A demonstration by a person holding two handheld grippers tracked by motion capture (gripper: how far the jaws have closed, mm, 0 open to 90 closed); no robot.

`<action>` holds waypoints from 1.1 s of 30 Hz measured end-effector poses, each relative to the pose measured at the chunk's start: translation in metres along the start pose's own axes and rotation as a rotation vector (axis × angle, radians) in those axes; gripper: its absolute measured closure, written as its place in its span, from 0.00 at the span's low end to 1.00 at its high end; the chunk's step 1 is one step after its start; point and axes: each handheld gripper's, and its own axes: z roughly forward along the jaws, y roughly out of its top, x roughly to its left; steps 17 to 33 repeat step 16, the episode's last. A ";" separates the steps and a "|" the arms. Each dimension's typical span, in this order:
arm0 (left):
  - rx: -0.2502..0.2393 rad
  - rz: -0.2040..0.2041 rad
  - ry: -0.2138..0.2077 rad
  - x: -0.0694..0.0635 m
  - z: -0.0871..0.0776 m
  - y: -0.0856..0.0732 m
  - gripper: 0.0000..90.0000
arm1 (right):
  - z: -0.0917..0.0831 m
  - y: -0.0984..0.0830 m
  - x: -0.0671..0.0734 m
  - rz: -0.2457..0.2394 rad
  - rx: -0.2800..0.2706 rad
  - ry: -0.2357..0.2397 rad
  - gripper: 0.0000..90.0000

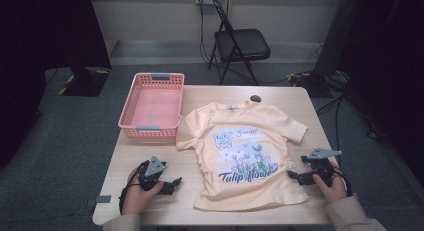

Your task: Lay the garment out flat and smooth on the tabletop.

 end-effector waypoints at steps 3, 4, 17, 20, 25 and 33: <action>0.002 -0.002 0.008 0.000 0.000 0.000 0.15 | 0.000 0.000 0.000 0.000 0.000 0.000 0.09; 0.003 0.001 0.010 0.000 0.000 0.000 0.15 | 0.000 0.000 0.000 0.000 0.001 -0.001 0.09; 0.003 -0.002 0.007 0.000 0.001 0.000 0.14 | 0.000 0.000 0.000 -0.001 0.001 -0.002 0.09; 0.003 -0.002 0.007 0.000 0.001 0.000 0.14 | 0.000 0.000 0.000 -0.001 0.001 -0.002 0.09; 0.003 -0.002 0.007 0.000 0.001 0.000 0.14 | 0.000 0.000 0.000 -0.001 0.001 -0.002 0.09; 0.003 -0.002 0.007 0.000 0.001 0.000 0.14 | 0.000 0.000 0.000 -0.001 0.001 -0.002 0.09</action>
